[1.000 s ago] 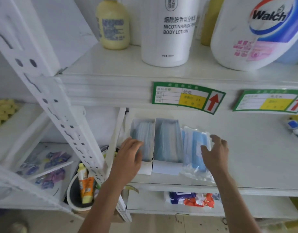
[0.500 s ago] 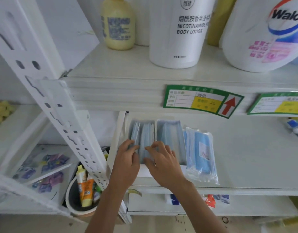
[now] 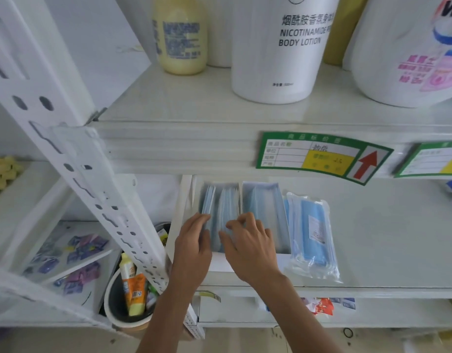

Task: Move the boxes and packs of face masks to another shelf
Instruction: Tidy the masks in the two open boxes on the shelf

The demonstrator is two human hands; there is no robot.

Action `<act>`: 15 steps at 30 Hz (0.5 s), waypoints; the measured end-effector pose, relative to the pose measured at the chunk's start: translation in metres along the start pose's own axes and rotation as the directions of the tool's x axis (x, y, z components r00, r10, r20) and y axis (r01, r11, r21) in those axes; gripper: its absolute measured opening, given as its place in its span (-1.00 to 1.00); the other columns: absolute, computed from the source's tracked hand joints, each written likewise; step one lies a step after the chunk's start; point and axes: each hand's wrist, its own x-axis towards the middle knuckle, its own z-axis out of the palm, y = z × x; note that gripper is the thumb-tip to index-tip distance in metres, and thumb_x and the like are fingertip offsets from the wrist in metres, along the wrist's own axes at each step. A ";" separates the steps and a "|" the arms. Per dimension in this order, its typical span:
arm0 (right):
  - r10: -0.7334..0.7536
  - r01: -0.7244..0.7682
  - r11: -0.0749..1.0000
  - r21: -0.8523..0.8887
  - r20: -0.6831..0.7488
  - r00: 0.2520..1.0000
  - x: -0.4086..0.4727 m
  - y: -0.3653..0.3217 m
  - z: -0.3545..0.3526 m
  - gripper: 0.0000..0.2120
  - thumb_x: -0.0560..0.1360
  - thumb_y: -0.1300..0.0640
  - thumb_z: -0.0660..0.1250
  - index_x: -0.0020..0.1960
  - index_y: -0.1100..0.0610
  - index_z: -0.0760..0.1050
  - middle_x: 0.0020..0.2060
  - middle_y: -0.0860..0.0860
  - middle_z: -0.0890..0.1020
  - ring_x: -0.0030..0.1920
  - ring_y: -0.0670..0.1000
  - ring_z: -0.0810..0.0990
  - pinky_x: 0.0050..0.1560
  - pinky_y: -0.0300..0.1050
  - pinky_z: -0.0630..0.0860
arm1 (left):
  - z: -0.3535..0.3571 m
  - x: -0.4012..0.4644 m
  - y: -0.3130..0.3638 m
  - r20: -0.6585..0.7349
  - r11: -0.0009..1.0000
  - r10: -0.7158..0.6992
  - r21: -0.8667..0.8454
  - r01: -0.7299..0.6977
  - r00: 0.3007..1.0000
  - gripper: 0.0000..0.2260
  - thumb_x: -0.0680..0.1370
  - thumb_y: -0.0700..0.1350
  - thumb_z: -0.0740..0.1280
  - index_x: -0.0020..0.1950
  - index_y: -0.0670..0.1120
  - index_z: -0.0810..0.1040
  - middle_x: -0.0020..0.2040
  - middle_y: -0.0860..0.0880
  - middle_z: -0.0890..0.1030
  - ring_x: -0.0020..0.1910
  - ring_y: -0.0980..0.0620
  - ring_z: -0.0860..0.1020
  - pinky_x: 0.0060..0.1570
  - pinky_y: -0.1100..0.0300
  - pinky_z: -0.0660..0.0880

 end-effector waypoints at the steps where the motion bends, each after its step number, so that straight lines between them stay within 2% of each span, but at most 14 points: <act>1: 0.029 -0.029 1.000 0.011 0.001 1.000 0.004 -0.004 0.000 -0.61 0.60 -0.27 0.06 0.22 -0.07 0.46 0.14 -0.06 0.41 0.09 0.02 0.46 0.13 -0.03 0.40 | 0.001 -0.001 0.000 -0.002 1.000 -0.008 -0.016 0.008 1.000 -0.67 0.65 -0.32 0.24 0.40 -0.13 0.51 0.38 -0.04 0.54 0.38 0.15 0.43 0.34 0.50 0.25; 2: 0.044 -0.044 0.999 0.020 0.000 0.999 0.008 -0.007 0.000 -0.60 0.59 -0.30 0.09 0.22 -0.07 0.44 0.12 -0.06 0.41 0.09 0.02 0.46 0.13 -0.02 0.42 | 0.003 -0.002 0.001 -0.001 0.999 -0.017 -0.027 0.017 1.000 -0.66 0.65 -0.32 0.23 0.41 -0.11 0.50 0.38 -0.03 0.53 0.38 0.12 0.44 0.37 0.41 0.30; 4: 0.009 -0.009 1.000 0.012 -0.003 1.000 0.014 -0.011 0.003 -0.65 0.58 -0.18 0.22 0.30 -0.06 0.36 0.12 -0.02 0.41 0.11 0.05 0.46 0.15 -0.02 0.44 | 0.006 -0.005 0.000 -0.016 0.998 -0.032 -0.054 0.031 0.999 -0.63 0.65 -0.33 0.21 0.43 -0.09 0.47 0.38 0.00 0.52 0.39 0.09 0.45 0.39 0.21 0.38; 6: -0.046 0.046 0.999 -0.003 0.011 0.999 0.016 -0.010 0.006 -0.60 0.55 0.05 0.27 0.37 -0.07 0.33 0.10 0.00 0.40 0.09 0.06 0.45 0.14 -0.06 0.43 | 0.008 -0.009 0.001 -0.055 0.995 -0.048 -0.094 0.042 0.997 -0.65 0.67 -0.31 0.20 0.43 -0.08 0.47 0.35 0.05 0.54 0.36 0.14 0.47 0.36 0.19 0.40; 8: -0.084 0.085 0.996 -0.035 0.012 0.996 0.017 -0.007 0.008 -0.60 0.54 0.16 0.27 0.35 -0.07 0.43 0.07 -0.01 0.43 0.05 0.04 0.43 0.11 -0.07 0.42 | 0.008 -0.009 0.001 -0.090 0.989 -0.076 -0.132 0.064 0.993 -0.65 0.67 -0.33 0.20 0.42 -0.08 0.48 0.32 0.06 0.57 0.33 0.21 0.48 0.34 0.22 0.42; 10: -0.124 0.125 0.990 -0.070 0.026 0.992 0.019 -0.005 0.009 -0.68 0.56 0.14 0.25 0.28 -0.06 0.55 0.07 -0.02 0.47 0.05 0.05 0.43 0.11 -0.05 0.41 | 0.009 -0.007 0.002 -0.111 0.981 -0.110 -0.173 0.089 0.988 -0.64 0.64 -0.37 0.21 0.39 -0.08 0.50 0.29 0.06 0.59 0.32 0.23 0.50 0.32 0.22 0.45; 12: -0.146 0.146 0.985 -0.096 0.005 0.989 0.020 -0.006 0.010 -0.73 0.60 0.04 0.16 0.09 -0.05 0.63 -0.01 -0.04 0.51 0.02 0.05 0.45 0.09 -0.02 0.40 | 0.009 -0.005 0.005 -0.105 0.972 -0.130 -0.211 0.106 0.986 -0.59 0.60 -0.42 0.21 0.35 -0.06 0.53 0.27 0.08 0.61 0.31 0.19 0.52 0.31 0.17 0.48; 14: -0.112 0.108 0.989 -0.098 -0.037 0.993 0.022 -0.008 0.011 -0.56 0.62 -0.12 0.00 -0.16 -0.04 0.61 -0.15 -0.08 0.49 -0.10 0.02 0.42 0.01 -0.01 0.39 | 0.011 -0.004 0.007 -0.083 0.967 -0.132 -0.231 0.109 0.988 -0.56 0.57 -0.45 0.21 0.32 -0.05 0.56 0.24 0.08 0.63 0.26 0.09 0.57 0.26 0.06 0.53; 15: -0.086 0.082 0.993 -0.088 -0.042 0.995 0.023 -0.009 0.011 -0.47 0.61 -0.20 -0.07 -0.21 -0.04 0.59 -0.18 -0.09 0.48 -0.13 0.00 0.39 -0.01 -0.02 0.37 | 0.012 -0.004 0.007 -0.081 0.965 -0.135 -0.239 0.112 0.988 -0.57 0.57 -0.45 0.22 0.31 -0.05 0.57 0.22 0.07 0.64 0.21 0.05 0.59 0.20 0.02 0.56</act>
